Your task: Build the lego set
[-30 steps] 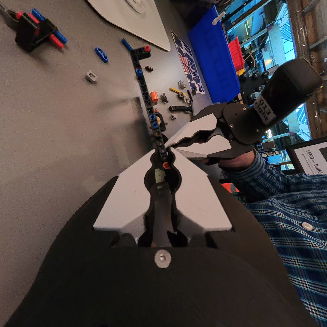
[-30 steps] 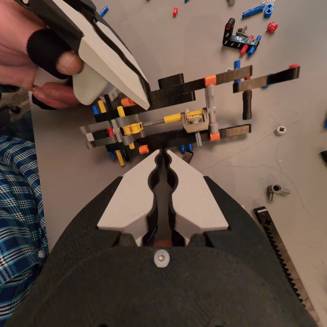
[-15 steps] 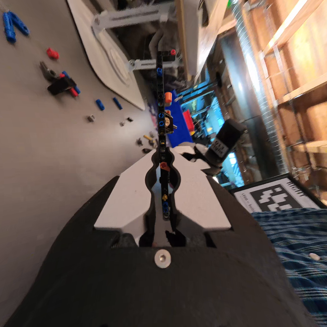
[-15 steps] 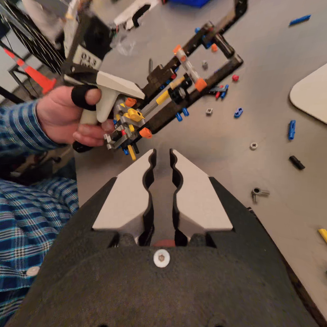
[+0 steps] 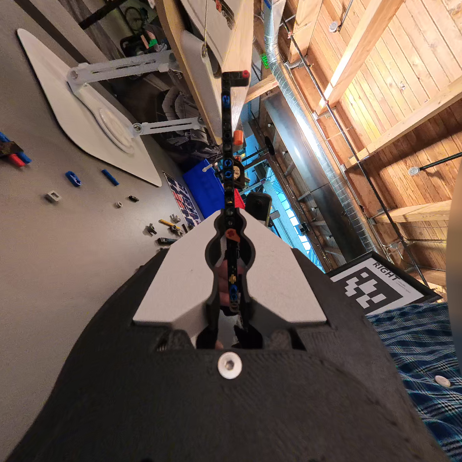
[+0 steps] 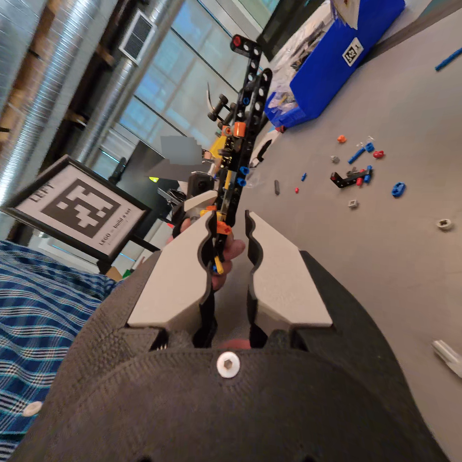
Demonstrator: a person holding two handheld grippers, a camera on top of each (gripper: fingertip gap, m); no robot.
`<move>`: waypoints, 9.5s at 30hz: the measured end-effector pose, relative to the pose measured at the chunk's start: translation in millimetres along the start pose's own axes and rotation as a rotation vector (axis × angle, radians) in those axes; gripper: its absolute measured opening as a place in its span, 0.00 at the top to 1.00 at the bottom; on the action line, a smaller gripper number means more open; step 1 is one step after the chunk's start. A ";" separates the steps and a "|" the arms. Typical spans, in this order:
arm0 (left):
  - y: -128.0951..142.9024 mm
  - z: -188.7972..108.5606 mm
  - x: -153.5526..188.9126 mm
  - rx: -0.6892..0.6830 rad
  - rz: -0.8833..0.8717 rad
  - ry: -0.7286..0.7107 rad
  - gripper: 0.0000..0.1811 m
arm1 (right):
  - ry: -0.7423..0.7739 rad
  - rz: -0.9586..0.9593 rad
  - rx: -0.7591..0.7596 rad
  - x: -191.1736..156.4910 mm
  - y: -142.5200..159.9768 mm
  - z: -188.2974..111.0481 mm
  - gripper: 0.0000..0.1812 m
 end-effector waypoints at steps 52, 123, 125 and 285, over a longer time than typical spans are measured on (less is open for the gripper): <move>15.4 17.5 3.1 -0.021 -0.095 0.168 0.91 | 0.084 -0.029 0.089 -15.1 -13.9 -7.6 0.97; 5.8 23.1 29.2 -0.076 0.166 0.104 0.96 | -0.143 0.138 0.102 -27.0 -6.5 -4.2 0.98; 5.6 23.8 30.8 -0.076 0.182 0.088 0.97 | -0.166 0.159 0.112 -26.3 -6.7 -4.5 0.98; 19.0 41.9 51.7 -0.052 0.327 0.044 0.97 | 0.712 -1.195 0.082 -90.3 -29.8 -17.0 0.99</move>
Point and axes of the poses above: each gripper's, where its closed fingertips meet, z out along the fingers, y out of its underside, x = y × z across the jaws, the point moved 4 cm from there along -z, back along the fingers, and after that the axes turned 3 degrees about y, right-handed, at the moved point
